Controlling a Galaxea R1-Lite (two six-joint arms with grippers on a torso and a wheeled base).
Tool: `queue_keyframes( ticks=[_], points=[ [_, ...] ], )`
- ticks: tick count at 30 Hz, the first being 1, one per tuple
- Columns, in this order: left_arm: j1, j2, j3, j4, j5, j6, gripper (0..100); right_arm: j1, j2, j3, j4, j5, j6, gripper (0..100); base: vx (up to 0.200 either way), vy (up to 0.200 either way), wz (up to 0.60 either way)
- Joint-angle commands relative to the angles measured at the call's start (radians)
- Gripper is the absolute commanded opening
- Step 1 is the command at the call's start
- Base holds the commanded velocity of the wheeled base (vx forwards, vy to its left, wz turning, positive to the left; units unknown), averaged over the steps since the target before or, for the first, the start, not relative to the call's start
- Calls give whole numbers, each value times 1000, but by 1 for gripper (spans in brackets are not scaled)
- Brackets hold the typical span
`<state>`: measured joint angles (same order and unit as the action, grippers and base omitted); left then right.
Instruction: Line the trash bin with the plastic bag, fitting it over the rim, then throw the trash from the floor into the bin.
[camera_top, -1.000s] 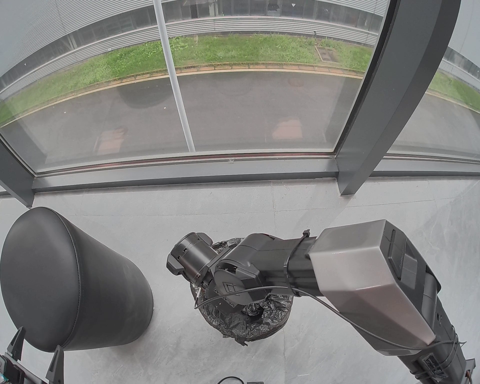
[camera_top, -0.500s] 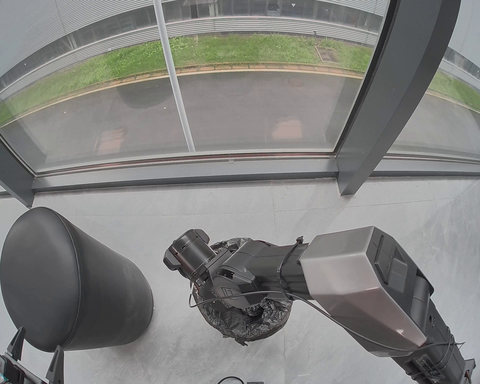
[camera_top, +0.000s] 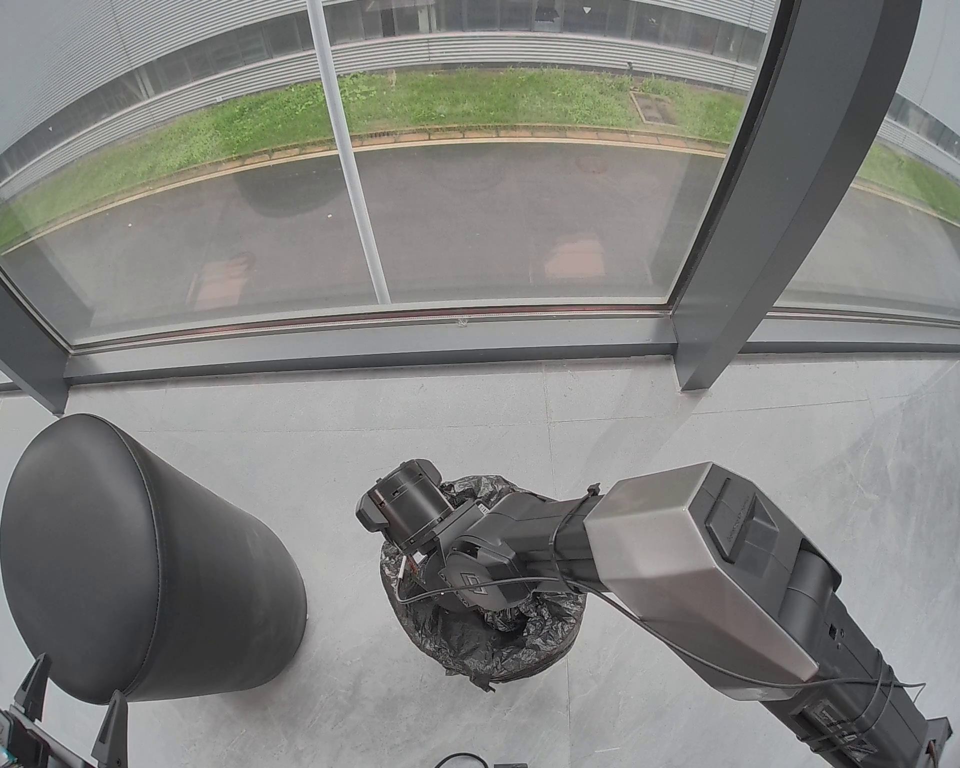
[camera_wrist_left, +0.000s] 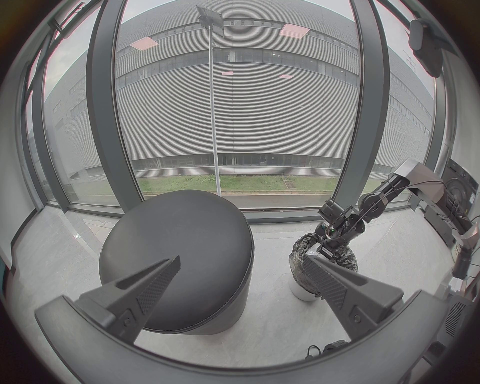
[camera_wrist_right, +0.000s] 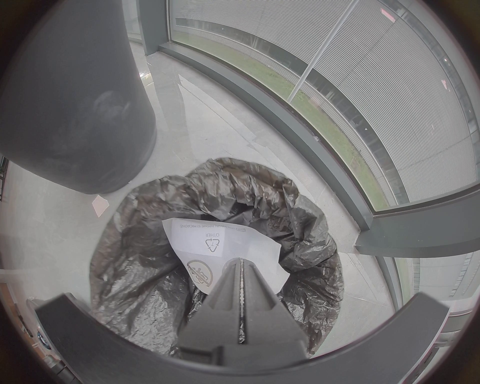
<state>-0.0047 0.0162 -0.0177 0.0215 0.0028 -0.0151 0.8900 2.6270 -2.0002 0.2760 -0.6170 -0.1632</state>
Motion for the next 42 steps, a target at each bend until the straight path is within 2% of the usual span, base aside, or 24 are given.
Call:
queue_keyframes(
  ticks=[1,12,18,30,42],
  points=[
    [0,-15,12,0,0,0,100,-22,34,0,-11,2,-2,0,0,0,0],
    [0,-15,12,0,0,0,100,-43,74,0,-21,2,4,0,0,0,0],
    [0,-15,12,0,0,0,100,-60,122,0,-116,16,-27,0,0,0,0],
    [0,-15,12,0,0,0,100,-94,165,0,-179,20,-30,0,0,0,0],
    [0,-15,12,0,0,0,100,-111,196,0,-185,20,-30,0,0,0,0]
  ],
)
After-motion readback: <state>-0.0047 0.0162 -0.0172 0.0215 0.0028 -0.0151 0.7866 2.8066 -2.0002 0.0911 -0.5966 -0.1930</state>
